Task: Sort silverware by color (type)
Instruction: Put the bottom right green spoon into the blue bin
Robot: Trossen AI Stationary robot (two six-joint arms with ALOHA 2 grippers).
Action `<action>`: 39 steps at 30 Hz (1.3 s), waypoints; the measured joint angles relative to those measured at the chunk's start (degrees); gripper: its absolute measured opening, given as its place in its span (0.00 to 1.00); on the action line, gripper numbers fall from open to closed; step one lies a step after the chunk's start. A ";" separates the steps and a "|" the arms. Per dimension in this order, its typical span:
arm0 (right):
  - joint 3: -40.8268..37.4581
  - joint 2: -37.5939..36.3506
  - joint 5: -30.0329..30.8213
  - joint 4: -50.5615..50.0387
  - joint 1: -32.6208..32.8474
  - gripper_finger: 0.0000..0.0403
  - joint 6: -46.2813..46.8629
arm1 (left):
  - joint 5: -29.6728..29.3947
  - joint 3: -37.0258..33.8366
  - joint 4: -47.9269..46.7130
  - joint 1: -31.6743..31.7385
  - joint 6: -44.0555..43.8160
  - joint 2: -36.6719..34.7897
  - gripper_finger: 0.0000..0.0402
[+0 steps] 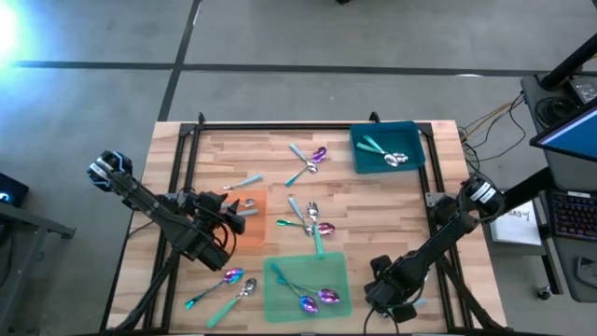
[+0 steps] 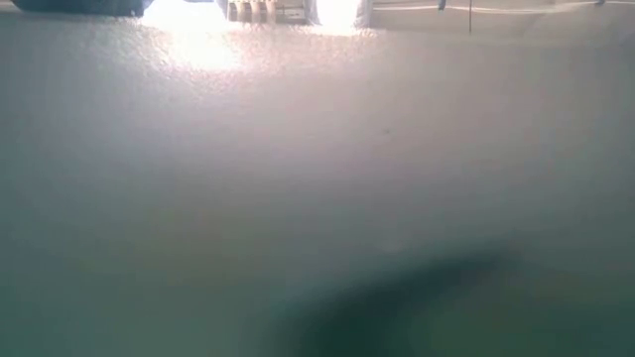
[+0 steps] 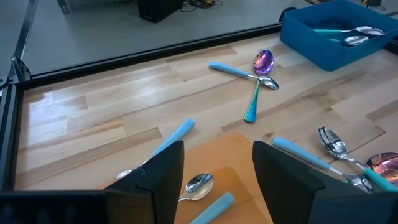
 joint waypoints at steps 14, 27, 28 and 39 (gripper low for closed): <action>0.00 -0.53 0.01 0.16 -0.15 0.16 6.34 | 0.00 0.00 0.39 0.01 0.00 0.00 0.44; 0.00 -4.83 -3.23 -1.45 -1.06 0.11 6.97 | -0.02 0.00 1.20 0.01 0.01 0.00 0.44; 0.00 -5.79 -3.20 -2.13 -1.28 0.11 7.00 | -0.02 0.00 1.21 0.00 0.02 0.00 0.44; 0.07 -21.64 19.43 -7.74 -8.64 0.11 6.12 | -0.03 0.00 1.75 -0.01 0.02 0.00 0.44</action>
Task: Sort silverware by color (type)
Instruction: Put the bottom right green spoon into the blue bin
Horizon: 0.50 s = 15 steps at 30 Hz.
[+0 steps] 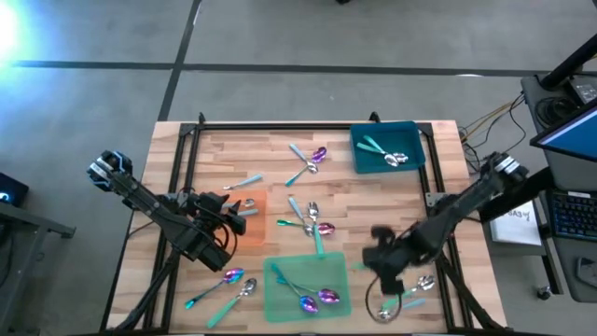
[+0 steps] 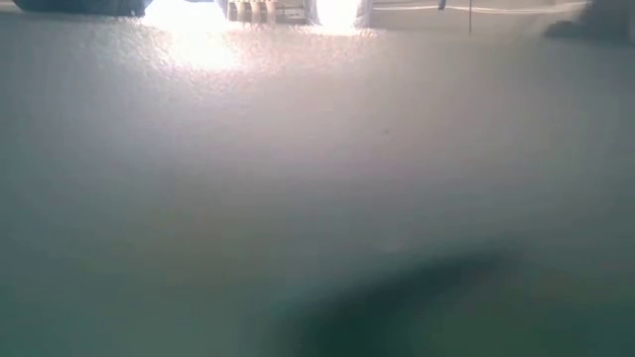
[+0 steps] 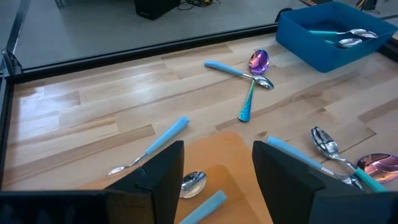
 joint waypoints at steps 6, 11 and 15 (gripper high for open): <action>0.00 -9.00 19.31 -7.85 -10.94 0.11 -1.72 | -0.02 0.02 0.17 0.00 0.00 0.00 0.44; 0.00 -12.13 28.53 -10.43 -24.77 0.11 -11.13 | -0.02 0.01 0.48 0.00 0.02 0.00 0.44; 0.00 -11.97 31.56 -10.03 -38.67 0.11 -22.61 | -0.02 0.00 0.54 0.02 0.01 0.00 0.44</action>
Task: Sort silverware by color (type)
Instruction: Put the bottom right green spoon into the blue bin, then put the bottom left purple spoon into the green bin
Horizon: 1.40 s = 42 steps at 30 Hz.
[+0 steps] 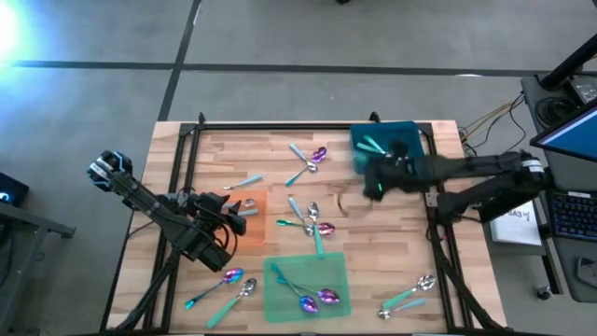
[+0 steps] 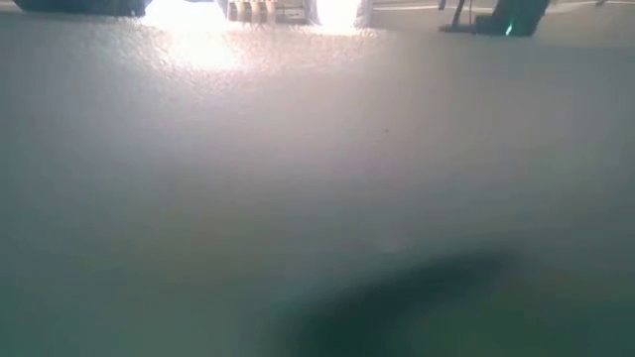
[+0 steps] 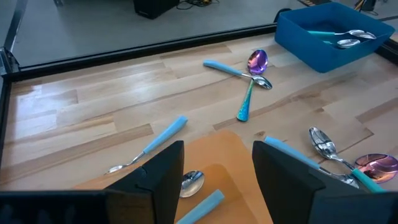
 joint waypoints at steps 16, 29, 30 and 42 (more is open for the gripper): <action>-2.43 5.94 -7.74 9.69 -28.02 0.11 -13.46 | -0.29 0.02 1.72 -0.02 1.13 0.00 0.44; -2.45 7.94 -7.78 10.33 -27.96 0.40 -10.51 | 2.30 0.02 7.58 -0.02 11.95 0.00 0.44; -2.45 7.82 -7.82 10.32 -27.94 0.39 -9.52 | 2.91 0.02 8.00 -0.02 13.03 0.00 0.44; -2.45 7.38 -26.22 10.24 -26.87 0.34 1.89 | 21.04 0.02 17.49 2.67 29.99 -0.02 0.44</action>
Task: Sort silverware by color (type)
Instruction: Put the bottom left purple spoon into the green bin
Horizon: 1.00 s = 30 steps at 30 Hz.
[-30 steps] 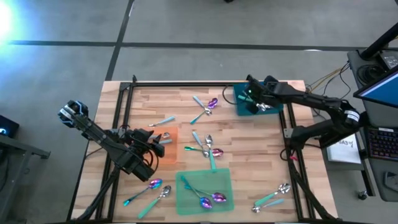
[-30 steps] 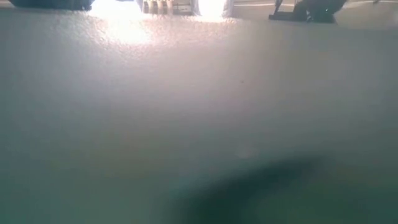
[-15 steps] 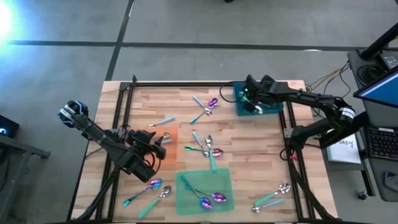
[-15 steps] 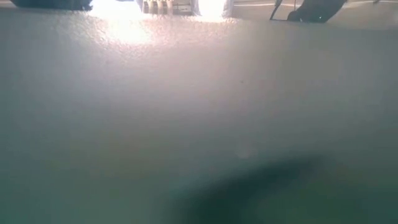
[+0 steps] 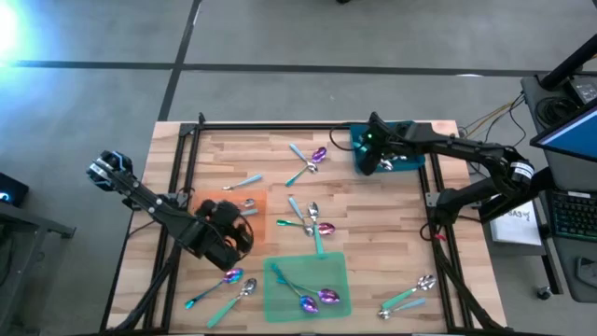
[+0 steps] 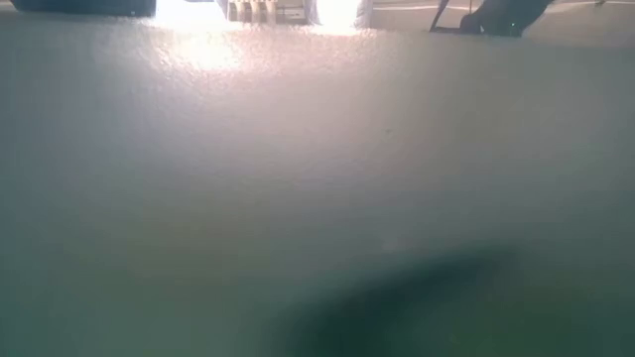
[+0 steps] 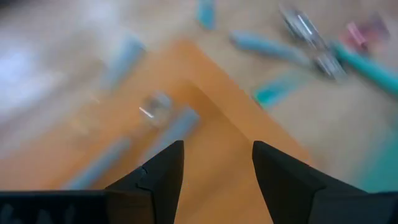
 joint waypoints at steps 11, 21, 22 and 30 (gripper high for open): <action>0.00 0.00 -1.05 -0.02 4.18 0.34 1.46 | 31.41 -0.07 7.18 -6.13 -3.06 3.37 0.44; 0.00 0.00 -1.23 -0.03 6.20 0.33 4.64 | 43.78 -0.14 9.42 -15.33 -15.10 14.52 0.44; 0.00 0.00 -1.23 -0.02 6.33 0.33 5.15 | 44.39 -0.11 10.55 -15.64 -15.10 15.42 0.44; 0.00 0.00 -1.49 0.01 7.08 0.33 7.32 | 44.99 0.31 15.29 -16.28 -13.32 21.03 0.42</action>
